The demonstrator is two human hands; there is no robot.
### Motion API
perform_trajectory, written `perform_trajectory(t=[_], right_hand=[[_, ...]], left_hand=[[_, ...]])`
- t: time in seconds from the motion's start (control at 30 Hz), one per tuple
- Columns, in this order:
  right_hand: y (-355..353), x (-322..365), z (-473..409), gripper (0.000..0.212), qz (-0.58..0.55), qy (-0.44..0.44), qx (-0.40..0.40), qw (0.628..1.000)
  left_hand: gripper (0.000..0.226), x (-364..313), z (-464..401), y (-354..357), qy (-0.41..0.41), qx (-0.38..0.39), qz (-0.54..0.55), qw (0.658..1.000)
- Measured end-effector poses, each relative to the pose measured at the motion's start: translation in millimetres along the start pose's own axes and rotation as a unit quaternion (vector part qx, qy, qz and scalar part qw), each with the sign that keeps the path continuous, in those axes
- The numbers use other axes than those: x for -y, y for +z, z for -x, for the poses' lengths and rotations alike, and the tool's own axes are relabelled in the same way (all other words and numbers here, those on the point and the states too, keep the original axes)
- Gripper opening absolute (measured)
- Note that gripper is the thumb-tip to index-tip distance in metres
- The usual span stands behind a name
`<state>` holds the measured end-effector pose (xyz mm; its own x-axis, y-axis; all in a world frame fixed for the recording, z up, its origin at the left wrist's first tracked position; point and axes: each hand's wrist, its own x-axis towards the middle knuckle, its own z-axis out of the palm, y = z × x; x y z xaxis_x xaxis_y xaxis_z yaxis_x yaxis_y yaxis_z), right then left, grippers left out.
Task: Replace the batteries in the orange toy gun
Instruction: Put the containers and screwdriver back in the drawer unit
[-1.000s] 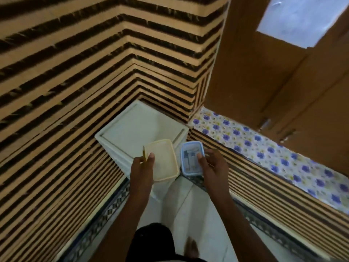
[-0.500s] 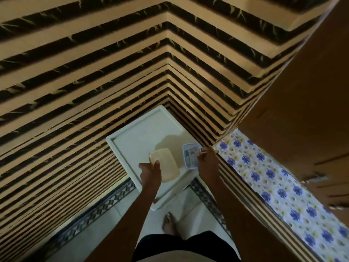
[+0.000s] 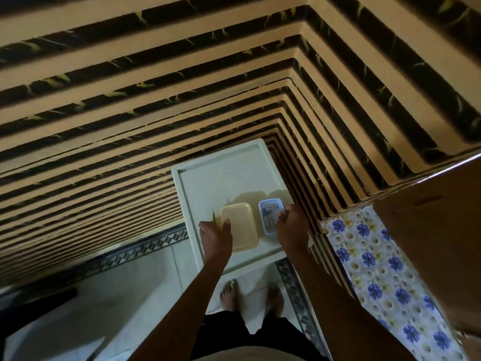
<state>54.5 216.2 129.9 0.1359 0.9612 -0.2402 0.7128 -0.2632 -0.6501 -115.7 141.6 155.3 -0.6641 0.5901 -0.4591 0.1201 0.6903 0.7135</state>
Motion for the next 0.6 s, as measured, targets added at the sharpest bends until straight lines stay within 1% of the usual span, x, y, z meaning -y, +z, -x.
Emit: perform_trajectory(t=[0.1,0.2,0.3,0.37,0.47,0.6], right_hand=[[-1,-6,-2,0.017,-0.012,-0.027,-0.002,1.000],[-5,-7,4,0.024,0.000,-0.067,-0.003,0.998],[-9,-13,12,0.033,0.018,-0.080,-0.017,0.996],[-10,-17,20,0.032,0.026,-0.097,-0.039,0.994],[-12,-25,30,0.027,0.032,-0.125,-0.065,0.990],[-12,-42,48,0.023,-0.002,-0.152,-0.089,0.984]], left_hand=[[0.011,2,-1,-4,0.019,-0.029,-0.019,0.999],[0.024,4,4,-12,0.036,-0.047,-0.055,0.997],[0.028,5,7,-15,0.025,-0.050,-0.068,0.996],[0.024,9,6,-15,0.025,-0.050,-0.080,0.995],[0.019,11,5,-15,0.051,-0.061,-0.129,0.988],[0.018,15,0,-15,0.077,-0.068,-0.142,0.984]])
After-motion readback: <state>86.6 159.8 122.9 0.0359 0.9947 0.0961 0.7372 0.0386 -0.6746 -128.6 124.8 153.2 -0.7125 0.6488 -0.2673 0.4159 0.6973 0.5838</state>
